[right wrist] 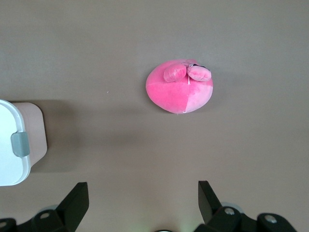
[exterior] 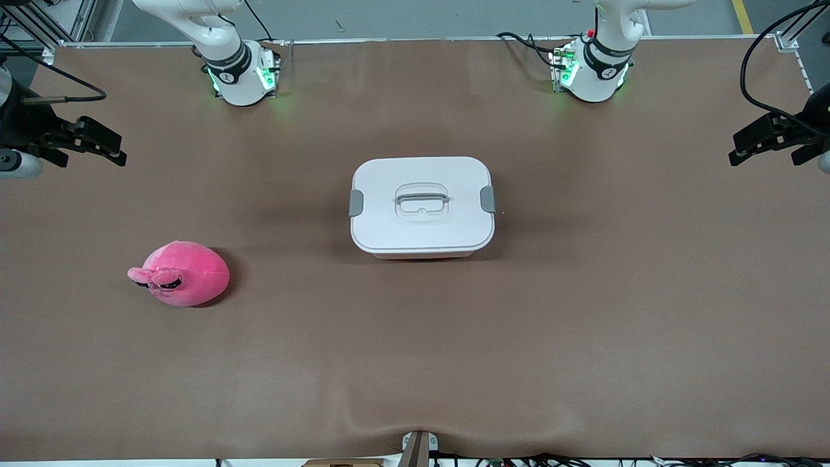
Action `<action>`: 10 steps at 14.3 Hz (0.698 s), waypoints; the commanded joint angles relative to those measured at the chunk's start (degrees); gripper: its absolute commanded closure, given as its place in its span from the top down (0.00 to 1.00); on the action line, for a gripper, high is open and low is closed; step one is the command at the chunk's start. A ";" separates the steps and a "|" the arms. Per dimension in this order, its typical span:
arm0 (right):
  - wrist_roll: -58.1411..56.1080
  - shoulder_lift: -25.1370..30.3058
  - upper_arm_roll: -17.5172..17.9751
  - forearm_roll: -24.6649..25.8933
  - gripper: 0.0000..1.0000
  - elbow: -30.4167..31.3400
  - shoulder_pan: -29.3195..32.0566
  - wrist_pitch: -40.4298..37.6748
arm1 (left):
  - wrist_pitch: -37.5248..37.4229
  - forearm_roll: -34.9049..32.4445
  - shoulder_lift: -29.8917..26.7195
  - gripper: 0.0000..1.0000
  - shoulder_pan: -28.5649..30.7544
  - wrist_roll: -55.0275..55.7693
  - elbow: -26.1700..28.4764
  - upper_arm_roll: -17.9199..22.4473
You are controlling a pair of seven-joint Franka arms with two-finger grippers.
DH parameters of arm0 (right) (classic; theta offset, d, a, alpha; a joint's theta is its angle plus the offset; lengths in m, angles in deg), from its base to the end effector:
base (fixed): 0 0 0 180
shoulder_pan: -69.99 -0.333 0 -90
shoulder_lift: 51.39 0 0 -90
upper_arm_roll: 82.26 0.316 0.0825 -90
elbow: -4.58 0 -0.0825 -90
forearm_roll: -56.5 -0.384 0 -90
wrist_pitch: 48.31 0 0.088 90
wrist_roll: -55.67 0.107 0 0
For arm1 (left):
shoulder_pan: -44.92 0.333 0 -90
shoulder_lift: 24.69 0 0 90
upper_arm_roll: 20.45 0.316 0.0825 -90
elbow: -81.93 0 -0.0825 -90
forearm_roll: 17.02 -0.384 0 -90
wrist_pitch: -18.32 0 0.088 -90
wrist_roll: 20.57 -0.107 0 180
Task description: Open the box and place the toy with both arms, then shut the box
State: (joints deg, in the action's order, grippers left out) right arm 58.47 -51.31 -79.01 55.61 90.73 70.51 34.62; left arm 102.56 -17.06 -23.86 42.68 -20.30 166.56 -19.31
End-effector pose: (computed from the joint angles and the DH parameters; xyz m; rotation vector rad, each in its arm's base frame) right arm 0.5408 0.0276 0.6461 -3.1277 -0.0004 0.0868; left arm 0.5489 -0.0106 0.6516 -3.1401 0.0226 0.0334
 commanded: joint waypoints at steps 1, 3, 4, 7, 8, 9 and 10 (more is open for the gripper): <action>0.63 1.33 0.44 0.63 1.00 0.69 0.80 -0.14 | 0.23 0.83 0.94 1.00 0.31 -0.45 -0.69 0.01; 0.63 1.33 0.44 0.63 1.00 0.69 0.71 -0.32 | 0.40 0.31 1.20 1.00 0.40 0.08 -0.78 0.09; 0.63 1.33 0.44 0.63 1.00 0.69 0.71 -0.14 | 0.58 0.22 1.63 1.00 0.49 0.17 -1.39 0.18; 0.63 1.15 0.44 0.63 1.00 0.69 0.71 0.21 | 0.93 0.13 2.52 1.00 0.66 0.08 -2.19 0.36; 0.63 1.15 0.44 0.63 1.00 0.69 0.71 0.21 | 1.10 0.21 2.69 1.00 0.92 0.17 -2.28 0.88; 0.54 1.15 0.44 0.63 1.00 0.69 0.71 0.21 | 1.19 0.21 2.87 1.00 0.93 -0.01 -2.28 0.97; 0.54 1.24 0.44 0.63 1.00 0.69 0.80 0.21 | 1.45 0.21 3.13 1.00 0.93 -0.01 -2.28 1.06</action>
State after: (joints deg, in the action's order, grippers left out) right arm 58.48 -51.30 -79.10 55.61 90.72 70.57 34.63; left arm 103.89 -17.06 -21.96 43.39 -20.22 165.99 -18.61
